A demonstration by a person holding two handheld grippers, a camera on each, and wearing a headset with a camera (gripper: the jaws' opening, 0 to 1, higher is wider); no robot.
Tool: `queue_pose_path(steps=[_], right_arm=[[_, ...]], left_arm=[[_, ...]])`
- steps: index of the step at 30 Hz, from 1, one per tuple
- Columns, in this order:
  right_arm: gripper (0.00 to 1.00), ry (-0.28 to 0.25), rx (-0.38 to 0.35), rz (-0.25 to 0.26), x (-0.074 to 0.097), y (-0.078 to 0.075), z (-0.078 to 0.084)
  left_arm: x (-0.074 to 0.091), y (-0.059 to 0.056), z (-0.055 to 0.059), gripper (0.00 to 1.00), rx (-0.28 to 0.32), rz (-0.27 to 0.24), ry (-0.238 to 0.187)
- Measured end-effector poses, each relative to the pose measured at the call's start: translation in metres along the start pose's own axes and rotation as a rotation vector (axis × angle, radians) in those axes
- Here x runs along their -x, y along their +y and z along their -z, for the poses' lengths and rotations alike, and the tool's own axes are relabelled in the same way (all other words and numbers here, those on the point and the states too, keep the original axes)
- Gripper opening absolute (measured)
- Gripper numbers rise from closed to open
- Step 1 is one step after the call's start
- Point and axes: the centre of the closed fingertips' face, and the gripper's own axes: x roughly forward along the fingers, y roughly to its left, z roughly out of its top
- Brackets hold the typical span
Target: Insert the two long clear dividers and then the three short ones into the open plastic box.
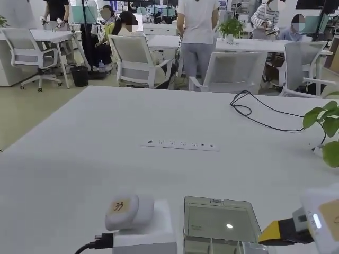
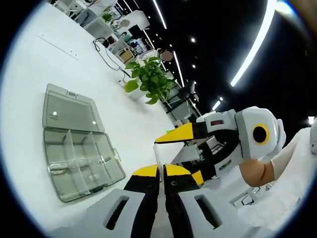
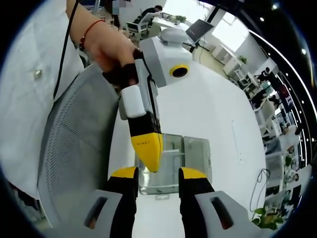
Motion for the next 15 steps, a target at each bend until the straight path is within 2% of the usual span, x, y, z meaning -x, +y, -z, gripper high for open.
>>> queue_pose_path(steps=[3, 7, 10, 11, 12, 13, 14, 15], right_arm=[[0.34, -0.001, 0.004, 0.002, 0.0, 0.0, 0.0], [0.34, -0.02, -0.006, -0.007, 0.005, -0.002, -0.003], [0.34, -0.059, -0.042, -0.024, 0.013, -0.009, -0.005], [0.34, -0.1, -0.083, -0.042, 0.017, -0.012, -0.008], [0.33, -0.119, -0.107, -0.055, 0.02, -0.015, -0.009], [0.31, -0.143, -0.138, -0.088, 0.025, -0.017, -0.009], [0.29, -0.15, -0.147, -0.102, 0.026, -0.017, -0.009], [0.27, -0.181, -0.17, -0.173, 0.031, -0.013, -0.011]], left_arm=[[0.0, 0.001, 0.0, 0.0, 0.0, -0.003, -0.002], [0.0, -0.001, 0.002, 0.0, -0.046, 0.004, 0.012], [0.002, 0.002, 0.005, 0.0, -0.165, -0.011, 0.044], [0.003, 0.001, 0.004, 0.0, -0.213, -0.002, 0.049], [0.004, 0.0, 0.004, 0.0, -0.244, 0.004, 0.055], [0.006, -0.002, 0.005, 0.0, -0.307, 0.012, 0.07], [0.006, -0.002, 0.005, 0.0, -0.327, 0.013, 0.075], [0.008, -0.004, 0.006, 0.0, -0.415, 0.023, 0.094]])
